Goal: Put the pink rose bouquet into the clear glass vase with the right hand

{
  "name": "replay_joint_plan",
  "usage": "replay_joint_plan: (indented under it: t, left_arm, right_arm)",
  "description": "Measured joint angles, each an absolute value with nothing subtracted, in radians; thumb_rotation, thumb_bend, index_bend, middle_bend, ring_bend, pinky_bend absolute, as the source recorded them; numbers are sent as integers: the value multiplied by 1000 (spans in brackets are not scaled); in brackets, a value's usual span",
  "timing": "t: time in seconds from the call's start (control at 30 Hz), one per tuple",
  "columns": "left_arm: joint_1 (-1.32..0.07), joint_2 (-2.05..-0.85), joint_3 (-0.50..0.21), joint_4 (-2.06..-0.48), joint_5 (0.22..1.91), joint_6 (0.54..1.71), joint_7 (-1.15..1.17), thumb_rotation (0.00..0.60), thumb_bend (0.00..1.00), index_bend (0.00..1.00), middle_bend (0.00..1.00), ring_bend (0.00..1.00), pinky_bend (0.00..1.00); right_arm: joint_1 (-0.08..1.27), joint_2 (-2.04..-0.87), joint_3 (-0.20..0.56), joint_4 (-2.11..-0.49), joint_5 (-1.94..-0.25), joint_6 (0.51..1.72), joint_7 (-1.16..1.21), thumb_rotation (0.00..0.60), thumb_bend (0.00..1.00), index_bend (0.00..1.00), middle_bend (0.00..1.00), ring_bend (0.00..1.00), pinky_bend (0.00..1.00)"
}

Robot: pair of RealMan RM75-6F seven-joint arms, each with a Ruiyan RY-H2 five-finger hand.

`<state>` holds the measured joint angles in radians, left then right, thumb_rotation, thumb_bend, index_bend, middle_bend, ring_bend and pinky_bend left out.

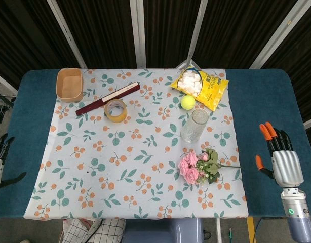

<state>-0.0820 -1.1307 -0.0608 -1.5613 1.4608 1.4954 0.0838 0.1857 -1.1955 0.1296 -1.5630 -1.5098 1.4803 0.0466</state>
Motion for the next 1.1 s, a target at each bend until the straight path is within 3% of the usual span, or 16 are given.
replay_joint_plan:
  t: [0.27, 0.67, 0.87, 1.1]
  left_arm:
    - [-87, -1124, -63, -1566, 1453, 1480, 73, 600, 0, 0, 0, 0, 0]
    - [-91, -1114, -59, -1566, 1461, 1474, 48, 600, 0, 0, 0, 0, 0]
    - [-92, -1112, -57, -1569, 1463, 1470, 43, 600, 0, 0, 0, 0, 0]
    - [-93, -1109, -55, -1574, 1464, 1467, 42, 600, 0, 0, 0, 0, 0]
  right_arm:
    - [190, -1193, 126, -1572, -1508, 1465, 40, 600, 484, 0, 0, 0, 0]
    - [186, -1181, 114, -1598, -1529, 1473, 27, 600, 215, 0, 0, 0, 0]
    - [194, -1156, 88, -1634, -1558, 1441, 58, 600, 207, 0, 0, 0, 0]
    - [239, -1115, 23, -1682, -1618, 1299, 45, 600, 204, 0, 0, 0, 0]
